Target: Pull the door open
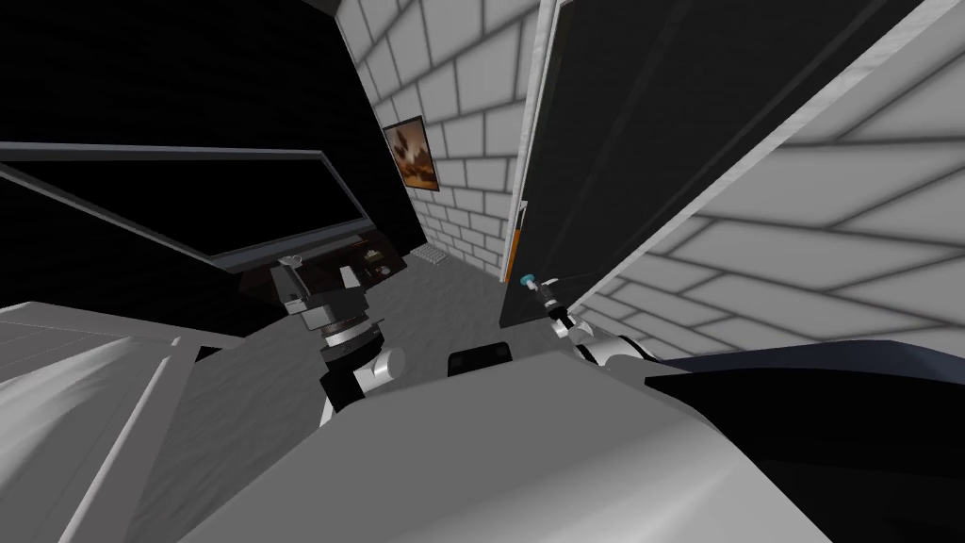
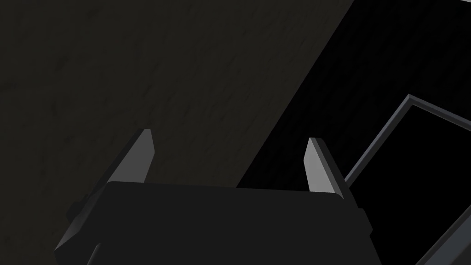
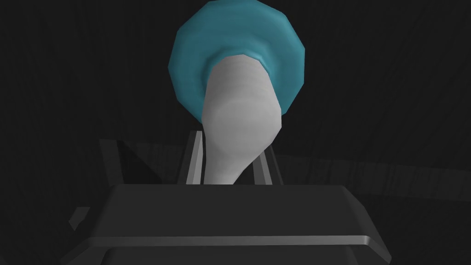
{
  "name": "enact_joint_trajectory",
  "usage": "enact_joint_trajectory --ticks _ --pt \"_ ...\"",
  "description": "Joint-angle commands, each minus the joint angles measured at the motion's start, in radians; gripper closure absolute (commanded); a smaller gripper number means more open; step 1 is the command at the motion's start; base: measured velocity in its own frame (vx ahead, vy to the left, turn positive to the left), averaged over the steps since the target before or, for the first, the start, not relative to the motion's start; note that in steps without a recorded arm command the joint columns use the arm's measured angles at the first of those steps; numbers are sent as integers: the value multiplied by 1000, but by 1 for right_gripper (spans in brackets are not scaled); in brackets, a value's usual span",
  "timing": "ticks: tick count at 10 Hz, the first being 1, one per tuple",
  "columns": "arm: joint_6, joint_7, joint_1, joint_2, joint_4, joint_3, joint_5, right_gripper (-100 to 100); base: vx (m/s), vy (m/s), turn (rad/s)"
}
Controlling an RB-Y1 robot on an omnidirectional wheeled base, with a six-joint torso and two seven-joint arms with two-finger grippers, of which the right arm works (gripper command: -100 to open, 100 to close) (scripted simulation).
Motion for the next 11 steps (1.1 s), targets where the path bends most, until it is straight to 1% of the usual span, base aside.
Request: enact_joint_trajectory --ticks 1,2,5,7,8,9,10,11 --pt "-28 -16 14 -14 0 8 9 100 -124 -39 98" --pt "-49 -28 25 -24 1 14 16 100 -204 -60 127" --pt "-86 -49 43 -42 1 24 28 100 -135 -71 52" --pt "-134 -77 67 -65 2 37 43 100 -129 -72 90" --pt "-144 -82 72 -70 2 40 46 100 -145 -81 67" --pt "-160 -91 80 -78 2 44 51 100 -154 -65 59" --pt "-153 -85 69 -68 11 44 50 100 -66 -24 17" --pt "-189 -91 89 -78 27 46 51 100 -46 -29 89"
